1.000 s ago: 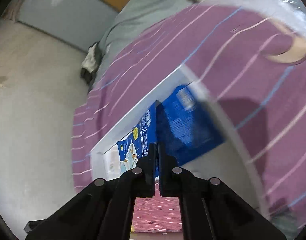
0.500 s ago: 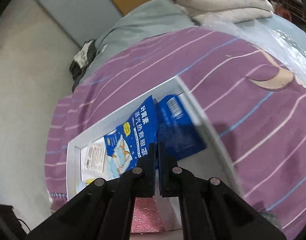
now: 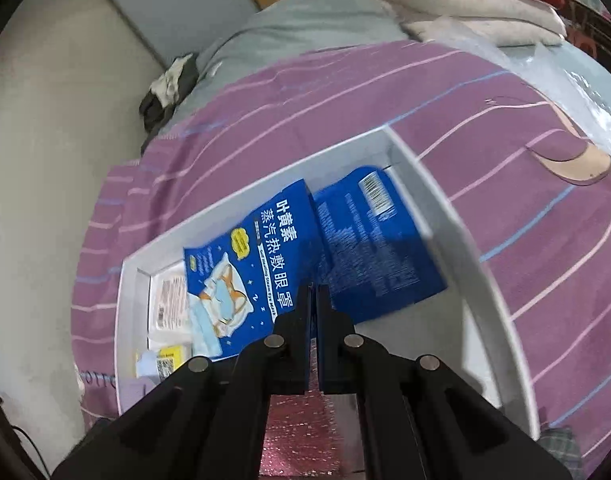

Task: Organize soft objects
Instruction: 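Push the eye-mask packet into place beside the blue packet with the right gripper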

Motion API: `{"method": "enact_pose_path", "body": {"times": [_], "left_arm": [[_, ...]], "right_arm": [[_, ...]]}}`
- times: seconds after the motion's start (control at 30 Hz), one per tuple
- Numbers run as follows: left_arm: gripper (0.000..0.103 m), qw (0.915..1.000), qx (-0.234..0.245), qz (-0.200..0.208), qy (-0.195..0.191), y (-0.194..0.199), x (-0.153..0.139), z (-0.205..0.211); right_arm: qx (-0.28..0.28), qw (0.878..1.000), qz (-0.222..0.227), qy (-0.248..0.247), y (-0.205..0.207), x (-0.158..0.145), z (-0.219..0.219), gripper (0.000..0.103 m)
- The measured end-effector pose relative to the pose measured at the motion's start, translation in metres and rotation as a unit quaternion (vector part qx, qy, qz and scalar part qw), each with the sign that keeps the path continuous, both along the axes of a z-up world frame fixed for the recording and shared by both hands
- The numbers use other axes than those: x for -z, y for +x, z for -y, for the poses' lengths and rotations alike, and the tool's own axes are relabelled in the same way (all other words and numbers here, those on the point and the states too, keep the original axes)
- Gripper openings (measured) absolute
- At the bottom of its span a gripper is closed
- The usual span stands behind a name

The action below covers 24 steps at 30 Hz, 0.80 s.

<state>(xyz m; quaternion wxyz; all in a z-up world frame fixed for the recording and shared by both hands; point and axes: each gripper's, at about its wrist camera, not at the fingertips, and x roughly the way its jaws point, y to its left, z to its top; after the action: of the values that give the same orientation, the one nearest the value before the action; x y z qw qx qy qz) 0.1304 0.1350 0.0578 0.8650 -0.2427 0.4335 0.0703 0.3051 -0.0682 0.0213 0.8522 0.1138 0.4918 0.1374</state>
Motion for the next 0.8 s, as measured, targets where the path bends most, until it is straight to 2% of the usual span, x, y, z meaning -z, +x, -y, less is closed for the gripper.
{"method": "enact_pose_path", "body": {"times": [0.17, 0.3, 0.33, 0.4, 0.5, 0.57, 0.63, 0.67, 0.7, 0.73, 0.8], "left_arm": [[0.032, 1.0000, -0.004, -0.003, -0.003, 0.000, 0.001, 0.000], [0.032, 1.0000, 0.000, 0.000, -0.001, 0.000, 0.000, 0.001], [0.032, 1.0000, 0.000, 0.000, -0.001, 0.000, 0.000, 0.001], [0.032, 1.0000, -0.002, -0.001, -0.002, 0.000, 0.000, 0.000], [0.032, 1.0000, -0.005, -0.002, -0.002, 0.000, 0.000, -0.001], [0.032, 1.0000, -0.005, -0.001, -0.002, 0.000, 0.000, -0.001], [0.032, 1.0000, -0.004, -0.002, 0.002, 0.000, 0.000, 0.000], [0.032, 0.9999, -0.005, -0.004, 0.008, 0.000, 0.000, 0.000], [0.032, 0.9998, -0.008, -0.007, 0.014, 0.000, 0.000, 0.000], [0.032, 0.9997, -0.011, -0.009, 0.018, 0.000, 0.000, 0.000], [0.032, 0.9997, -0.018, -0.008, 0.014, -0.001, 0.001, -0.005]], "right_arm": [[-0.006, 1.000, 0.019, -0.015, -0.003, -0.006, -0.003, 0.001], [0.018, 0.999, 0.014, -0.024, 0.001, -0.004, 0.008, 0.007], [0.010, 0.999, 0.014, -0.034, 0.001, -0.004, 0.008, 0.010], [-0.010, 0.999, 0.019, -0.045, -0.004, -0.009, 0.006, 0.025], [-0.013, 0.999, 0.040, -0.034, -0.013, -0.025, 0.007, 0.040], [-0.020, 0.998, 0.053, -0.034, -0.017, -0.037, 0.004, 0.040], [-0.051, 0.997, 0.046, -0.019, -0.017, -0.041, -0.008, 0.040], [-0.069, 0.997, 0.033, -0.007, -0.015, -0.040, -0.015, 0.031], [-0.091, 0.996, 0.018, 0.009, -0.011, -0.038, -0.024, 0.013], [-0.120, 0.992, 0.000, 0.029, -0.005, -0.033, -0.038, 0.007], [-0.140, 0.989, -0.016, 0.034, 0.001, -0.025, -0.057, 0.004]]}}
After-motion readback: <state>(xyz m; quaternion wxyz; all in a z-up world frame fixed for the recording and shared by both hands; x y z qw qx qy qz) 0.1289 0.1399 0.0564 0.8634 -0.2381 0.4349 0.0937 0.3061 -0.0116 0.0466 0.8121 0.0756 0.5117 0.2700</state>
